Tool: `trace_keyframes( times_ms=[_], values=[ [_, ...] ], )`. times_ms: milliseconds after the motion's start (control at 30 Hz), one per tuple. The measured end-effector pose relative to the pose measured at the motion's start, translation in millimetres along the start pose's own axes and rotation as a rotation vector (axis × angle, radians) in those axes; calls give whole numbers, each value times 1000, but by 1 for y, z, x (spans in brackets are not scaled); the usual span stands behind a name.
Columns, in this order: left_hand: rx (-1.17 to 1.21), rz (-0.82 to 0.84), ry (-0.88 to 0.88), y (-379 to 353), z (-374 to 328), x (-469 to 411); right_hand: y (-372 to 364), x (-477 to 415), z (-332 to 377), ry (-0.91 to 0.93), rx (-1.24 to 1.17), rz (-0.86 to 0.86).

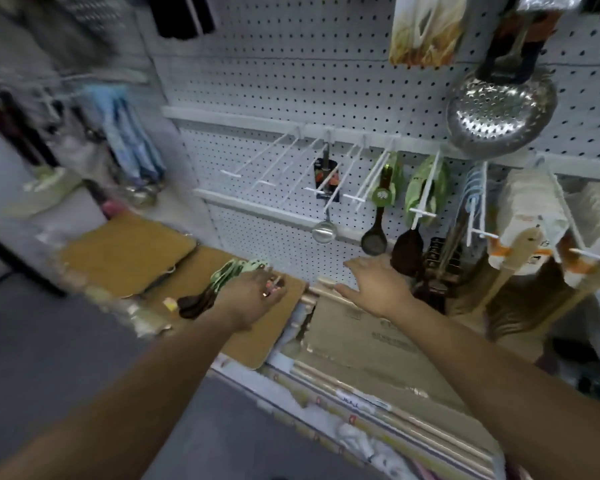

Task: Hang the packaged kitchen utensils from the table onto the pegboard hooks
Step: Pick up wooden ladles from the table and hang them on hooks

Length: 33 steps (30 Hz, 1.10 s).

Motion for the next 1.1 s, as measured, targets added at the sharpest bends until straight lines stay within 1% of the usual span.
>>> trace_keyframes(
  times_ms=[100, 233, 333, 467, 567, 733, 933, 1100],
  values=[
    [-92, 30, 121, 2, 51, 36, -15, -9, 53, 105, -20, 28],
    [-104, 41, 242, 9, 112, 76, -27, -21, 123, 228, -41, 32],
    [-149, 6, 269, 15, 147, 98, -36, -29, 168, 277, -32, 49],
    [-130, 10, 289, 13, 196, 113, -53, -48, 217, 313, 14, 67],
    [-135, 8, 282, 10, 234, 115, -64, -63, 255, 305, 38, 69],
    [-171, 17, 204, 10, 289, 102, -84, -88, 313, 247, 78, 70],
    [-165, 37, 151, 4, 340, 88, -102, -114, 351, 181, 48, 91],
    [-138, 96, 133, -23, 370, 54, -124, -142, 355, 125, 19, 106]
  ],
)
Point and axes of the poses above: each hand's wrist, its own x-axis away from the middle knuckle, its own y-axis out of the back of the hand, z = x × y, the point moved 9 cm from there along -x, towards the middle knuckle, and after that the axes turned 8 degrees about y, right-handed, at the moved point
